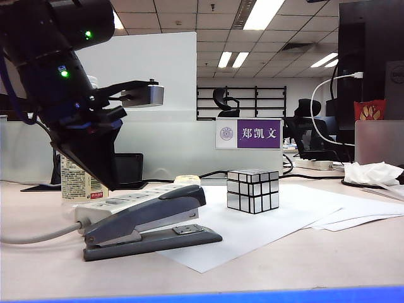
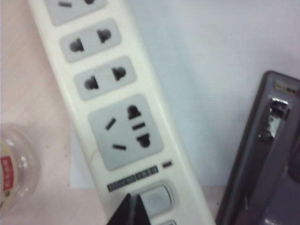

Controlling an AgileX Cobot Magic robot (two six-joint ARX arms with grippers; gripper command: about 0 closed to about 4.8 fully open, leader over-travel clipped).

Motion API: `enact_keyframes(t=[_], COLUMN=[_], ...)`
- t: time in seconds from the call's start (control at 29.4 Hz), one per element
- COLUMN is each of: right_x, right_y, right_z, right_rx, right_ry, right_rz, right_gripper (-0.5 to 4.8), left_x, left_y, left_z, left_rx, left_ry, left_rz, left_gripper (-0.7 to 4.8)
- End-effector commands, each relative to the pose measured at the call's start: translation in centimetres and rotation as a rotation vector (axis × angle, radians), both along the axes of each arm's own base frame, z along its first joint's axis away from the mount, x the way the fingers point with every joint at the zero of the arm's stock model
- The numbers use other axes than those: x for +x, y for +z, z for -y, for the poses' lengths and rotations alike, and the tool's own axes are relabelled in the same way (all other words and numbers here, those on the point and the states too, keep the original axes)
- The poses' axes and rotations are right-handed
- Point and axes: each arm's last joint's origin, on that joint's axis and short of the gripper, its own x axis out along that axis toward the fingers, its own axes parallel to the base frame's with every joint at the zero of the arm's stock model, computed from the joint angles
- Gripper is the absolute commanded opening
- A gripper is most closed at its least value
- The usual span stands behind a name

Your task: Press the button on the power strip.

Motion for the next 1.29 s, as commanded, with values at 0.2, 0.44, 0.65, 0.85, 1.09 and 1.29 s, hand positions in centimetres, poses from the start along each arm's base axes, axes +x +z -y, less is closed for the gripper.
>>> enact_keyframes(t=[0.2,0.44,0.65,0.85,1.09,1.29], right_x=[0.06,0.08,0.11,0.13,0.13,0.12], right_y=[0.29,0.34,0.41,0.47,0.47,0.47], right_z=[0.03,0.02,0.01,0.0,0.0,0.0], right_rx=[-0.002,0.0,0.008,0.014,0.016,0.016], right_ry=[-0.021,-0.021,-0.025,-0.028,-0.029,-0.029], right_rz=[0.023,0.027,0.027,0.026,0.024,0.024], right_gripper=[0.0,0.0,0.0,0.0,0.0,0.0], left_x=[0.12,-0.04,-0.03,-0.18,-0.16,-0.15], left_y=[-0.06,-0.14,-0.14,-0.24,-0.3,-0.35], left_z=[0.08,0.08,0.08,-0.01,0.0,0.01], left_rx=[-0.006,-0.017,-0.017,-0.007,-0.005,-0.004], left_ry=[-0.006,-0.02,-0.02,-0.02,-0.02,-0.02], left_rz=[0.002,-0.024,-0.023,-0.042,-0.043,-0.045], left_gripper=[-0.05,-0.05,-0.05,-0.05,-0.05,-0.05])
